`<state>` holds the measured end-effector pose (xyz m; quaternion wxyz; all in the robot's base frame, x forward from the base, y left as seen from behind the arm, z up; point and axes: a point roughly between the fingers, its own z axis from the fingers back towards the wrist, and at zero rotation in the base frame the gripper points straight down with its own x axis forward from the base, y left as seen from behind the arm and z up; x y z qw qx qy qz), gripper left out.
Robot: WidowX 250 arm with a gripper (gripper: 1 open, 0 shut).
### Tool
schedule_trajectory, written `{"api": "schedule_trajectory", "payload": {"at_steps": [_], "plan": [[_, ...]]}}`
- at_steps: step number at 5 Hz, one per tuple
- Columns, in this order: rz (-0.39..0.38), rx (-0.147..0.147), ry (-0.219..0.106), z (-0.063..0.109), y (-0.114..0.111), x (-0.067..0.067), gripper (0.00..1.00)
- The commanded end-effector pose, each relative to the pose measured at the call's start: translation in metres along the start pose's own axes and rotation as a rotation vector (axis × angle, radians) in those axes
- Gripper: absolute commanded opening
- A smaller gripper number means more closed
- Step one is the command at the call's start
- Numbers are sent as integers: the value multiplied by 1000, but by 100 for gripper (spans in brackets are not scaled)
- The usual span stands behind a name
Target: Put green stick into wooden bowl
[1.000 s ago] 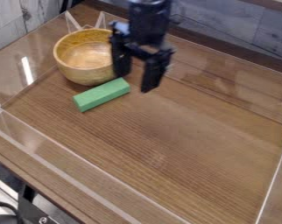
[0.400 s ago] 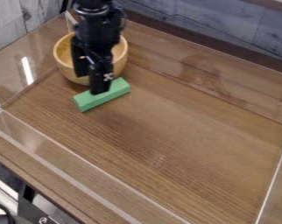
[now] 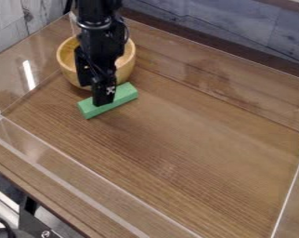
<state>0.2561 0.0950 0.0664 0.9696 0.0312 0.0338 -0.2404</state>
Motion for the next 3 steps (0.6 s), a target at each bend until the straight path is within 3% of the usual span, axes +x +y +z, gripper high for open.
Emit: {"api": "schedule_trajectory", "payload": {"at_steps": [1,3], "plan": [[-6,39,-31,0,6,7,100],[2,50,-53,-14,8,13,100]]}}
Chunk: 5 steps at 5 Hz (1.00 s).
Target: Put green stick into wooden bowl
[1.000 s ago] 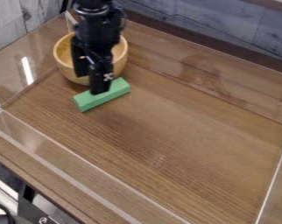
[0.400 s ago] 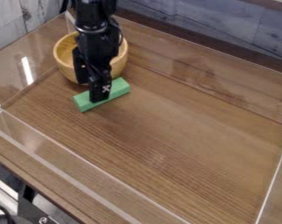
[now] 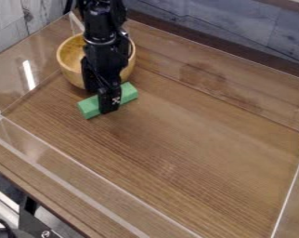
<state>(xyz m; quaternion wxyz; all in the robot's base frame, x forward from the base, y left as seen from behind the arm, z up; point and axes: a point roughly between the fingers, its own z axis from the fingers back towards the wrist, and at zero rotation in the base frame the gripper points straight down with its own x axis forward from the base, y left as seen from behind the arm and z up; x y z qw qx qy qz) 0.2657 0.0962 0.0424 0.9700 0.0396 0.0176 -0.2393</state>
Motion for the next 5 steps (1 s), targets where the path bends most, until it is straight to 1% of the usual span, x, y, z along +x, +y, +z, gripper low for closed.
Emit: {"api": "schedule_trajectory", "payload": {"at_steps": [1,5], "plan": [[8,28,-37,4,5,6,100],[37,31,-70,-9,10,9,100]]}}
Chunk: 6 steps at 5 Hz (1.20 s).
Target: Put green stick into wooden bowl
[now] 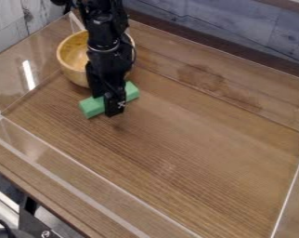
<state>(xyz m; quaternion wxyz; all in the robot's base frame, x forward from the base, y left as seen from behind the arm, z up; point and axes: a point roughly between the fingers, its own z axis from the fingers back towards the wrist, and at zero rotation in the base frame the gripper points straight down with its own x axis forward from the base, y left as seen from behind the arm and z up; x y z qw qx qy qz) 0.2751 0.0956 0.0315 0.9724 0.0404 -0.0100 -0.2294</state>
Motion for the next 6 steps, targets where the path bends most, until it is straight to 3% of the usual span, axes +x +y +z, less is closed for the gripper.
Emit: {"api": "schedule_trajectory", "payload": {"at_steps": [1,4,5,6], "plan": [[21,15,-23,-1,8,0,100],[39,12,-31,-9,8,-1,100],[46,8,-34,-9,9,0,0],[157,5,-37,5,9,1,0]]}}
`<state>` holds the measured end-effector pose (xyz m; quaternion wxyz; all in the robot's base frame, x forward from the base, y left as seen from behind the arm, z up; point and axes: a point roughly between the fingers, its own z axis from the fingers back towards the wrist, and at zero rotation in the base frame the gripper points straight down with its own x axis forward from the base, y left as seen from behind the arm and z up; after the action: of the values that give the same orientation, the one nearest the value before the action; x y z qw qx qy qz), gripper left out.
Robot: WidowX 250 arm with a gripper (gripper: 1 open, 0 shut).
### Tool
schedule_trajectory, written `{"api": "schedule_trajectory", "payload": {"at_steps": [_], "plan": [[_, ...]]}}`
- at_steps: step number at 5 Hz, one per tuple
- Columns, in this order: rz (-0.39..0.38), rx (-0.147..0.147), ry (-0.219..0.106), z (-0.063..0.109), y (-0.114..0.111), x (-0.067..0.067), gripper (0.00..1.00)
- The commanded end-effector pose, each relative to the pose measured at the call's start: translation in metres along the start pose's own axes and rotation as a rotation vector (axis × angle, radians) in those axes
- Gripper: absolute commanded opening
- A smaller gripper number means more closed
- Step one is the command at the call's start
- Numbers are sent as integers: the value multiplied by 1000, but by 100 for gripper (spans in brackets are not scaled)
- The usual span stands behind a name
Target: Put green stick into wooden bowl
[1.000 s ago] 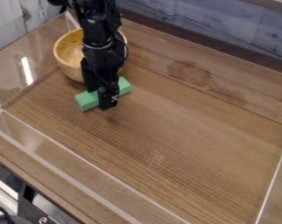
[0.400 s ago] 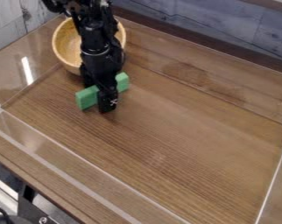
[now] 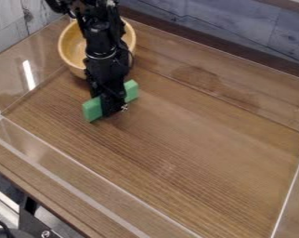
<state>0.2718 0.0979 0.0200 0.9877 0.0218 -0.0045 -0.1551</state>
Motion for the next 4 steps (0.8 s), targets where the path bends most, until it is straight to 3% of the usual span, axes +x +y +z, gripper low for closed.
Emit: {"api": "schedule_trajectory", "payload": {"at_steps": [1,3,4], "plan": [[124,39,-55,32,8,7,0],[300,67,-84,65,16,20,0],[318,77,-104,69,20,27,0]]}}
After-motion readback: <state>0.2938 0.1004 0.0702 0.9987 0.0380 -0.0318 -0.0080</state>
